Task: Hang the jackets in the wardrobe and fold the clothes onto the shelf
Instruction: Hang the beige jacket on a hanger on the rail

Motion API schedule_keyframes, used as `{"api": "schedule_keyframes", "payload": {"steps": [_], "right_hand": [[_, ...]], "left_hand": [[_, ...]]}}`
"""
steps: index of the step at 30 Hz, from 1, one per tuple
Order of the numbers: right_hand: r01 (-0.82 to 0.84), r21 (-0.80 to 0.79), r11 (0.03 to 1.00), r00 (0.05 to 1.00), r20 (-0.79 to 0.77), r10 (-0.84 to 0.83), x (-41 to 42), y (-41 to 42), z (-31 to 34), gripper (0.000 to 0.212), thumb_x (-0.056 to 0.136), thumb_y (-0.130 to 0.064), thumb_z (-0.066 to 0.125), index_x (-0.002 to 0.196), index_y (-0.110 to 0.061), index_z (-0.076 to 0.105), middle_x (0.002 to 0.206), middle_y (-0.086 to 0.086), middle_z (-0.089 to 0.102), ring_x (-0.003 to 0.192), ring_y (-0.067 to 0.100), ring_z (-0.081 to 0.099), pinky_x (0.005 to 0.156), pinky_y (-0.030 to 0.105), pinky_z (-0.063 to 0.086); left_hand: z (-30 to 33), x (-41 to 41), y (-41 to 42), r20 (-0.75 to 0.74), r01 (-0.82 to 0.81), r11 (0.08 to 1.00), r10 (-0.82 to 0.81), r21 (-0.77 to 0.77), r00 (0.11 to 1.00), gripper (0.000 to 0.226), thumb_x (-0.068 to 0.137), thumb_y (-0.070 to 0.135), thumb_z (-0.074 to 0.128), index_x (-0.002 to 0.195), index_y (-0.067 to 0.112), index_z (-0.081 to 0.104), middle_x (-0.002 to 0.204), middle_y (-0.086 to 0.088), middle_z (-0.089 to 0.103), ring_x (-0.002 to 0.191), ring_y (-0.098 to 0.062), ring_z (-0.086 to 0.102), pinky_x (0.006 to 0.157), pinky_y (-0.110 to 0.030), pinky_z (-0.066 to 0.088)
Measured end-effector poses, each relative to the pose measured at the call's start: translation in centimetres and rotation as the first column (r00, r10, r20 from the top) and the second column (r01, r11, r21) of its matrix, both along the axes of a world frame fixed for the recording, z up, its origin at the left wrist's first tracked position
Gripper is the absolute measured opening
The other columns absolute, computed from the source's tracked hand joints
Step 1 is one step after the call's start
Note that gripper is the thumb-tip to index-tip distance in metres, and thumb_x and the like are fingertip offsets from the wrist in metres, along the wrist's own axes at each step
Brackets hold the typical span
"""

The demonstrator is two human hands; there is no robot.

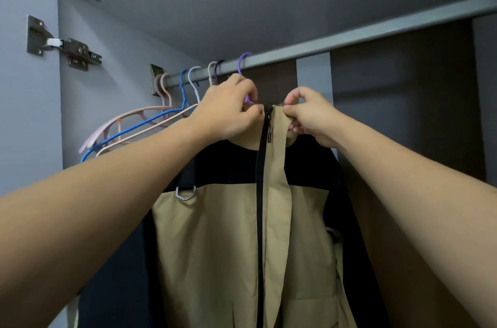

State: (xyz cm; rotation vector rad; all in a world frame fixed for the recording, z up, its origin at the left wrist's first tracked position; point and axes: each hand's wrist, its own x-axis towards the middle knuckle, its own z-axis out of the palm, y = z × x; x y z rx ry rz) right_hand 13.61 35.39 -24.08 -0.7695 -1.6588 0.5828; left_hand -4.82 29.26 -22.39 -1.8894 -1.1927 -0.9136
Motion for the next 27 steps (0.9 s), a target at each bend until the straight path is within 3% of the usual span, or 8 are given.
{"api": "schedule_keyframes", "payload": {"steps": [3,9,11,13,16,23,27], "right_hand": [[-0.039,0.094,0.995,0.997,0.077,0.031,-0.6,0.0,0.2,0.014,0.098,-0.007,0.049,0.093,-0.019,0.053,0.074,0.003,0.058,0.050,0.010,0.053,0.051,0.024,0.045],[-0.184,0.076,0.980,0.971,0.171,0.169,-0.5,-0.1,1.0,0.024,0.089,0.008,0.044,0.087,-0.008,0.062,0.081,0.015,0.065,0.063,0.015,0.065,0.065,0.027,0.051],[-0.173,0.152,0.973,0.958,0.256,0.131,0.0,0.1,1.0,0.024,0.089,0.013,0.048,0.091,-0.006,0.062,0.080,0.014,0.065,0.066,0.017,0.065,0.070,0.030,0.053],[-0.170,0.224,0.960,0.941,0.325,0.091,0.4,0.2,1.0,0.018,0.089,0.011,0.057,0.091,-0.006,0.063,0.073,0.008,0.065,0.061,0.013,0.064,0.066,0.026,0.054],[-0.114,0.314,0.942,0.937,0.349,-0.003,0.4,0.5,1.3,0.016,0.087,0.001,0.068,0.082,-0.014,0.067,0.069,0.004,0.068,0.055,0.010,0.064,0.058,0.019,0.052],[0.037,0.492,0.870,0.895,0.371,-0.248,-0.5,0.8,1.6,0.019,0.082,-0.020,0.076,0.071,-0.028,0.064,0.068,-0.010,0.067,0.061,0.005,0.062,0.064,0.023,0.049],[0.073,0.507,0.859,0.864,0.397,-0.308,-0.6,0.9,1.9,0.024,0.080,-0.027,0.079,0.070,-0.028,0.057,0.075,-0.011,0.064,0.072,0.001,0.056,0.063,0.023,0.042]], "left_hand": [[1.3,0.6,1.1,0.011,-0.206,0.967,0.210,-0.151,0.978,0.022,0.095,0.045,0.049,0.104,0.030,0.062,0.104,0.003,0.065,0.106,-0.024,0.056,0.101,-0.040,0.027],[1.8,0.5,2.1,0.183,-0.084,0.957,0.138,-0.277,0.973,0.012,0.097,0.036,0.054,0.101,0.034,0.066,0.096,0.013,0.064,0.097,-0.015,0.051,0.090,-0.037,0.017],[1.8,0.3,2.1,0.241,-0.039,0.949,0.119,-0.311,0.963,0.012,0.097,0.038,0.056,0.096,0.034,0.067,0.098,0.014,0.066,0.103,-0.016,0.055,0.099,-0.034,0.022],[1.8,0.0,2.2,0.296,0.006,0.936,0.105,-0.351,0.949,0.013,0.094,0.040,0.059,0.086,0.035,0.068,0.098,0.013,0.068,0.109,-0.022,0.057,0.108,-0.042,0.032],[1.6,0.1,2.0,0.400,0.124,0.914,0.046,-0.387,0.915,0.012,0.090,0.041,0.064,0.083,0.035,0.072,0.097,0.006,0.072,0.112,-0.031,0.058,0.105,-0.047,0.042],[1.6,1.0,0.9,0.488,0.209,0.876,0.034,-0.434,0.872,0.011,0.080,0.028,0.063,0.081,0.026,0.074,0.096,-0.002,0.074,0.107,-0.031,0.063,0.108,-0.050,0.039],[1.7,1.5,0.2,0.523,0.200,0.876,0.069,-0.440,0.849,0.038,0.056,0.036,0.059,0.088,0.021,0.074,0.106,-0.008,0.070,0.111,-0.035,0.058,0.106,-0.051,0.040]]}}
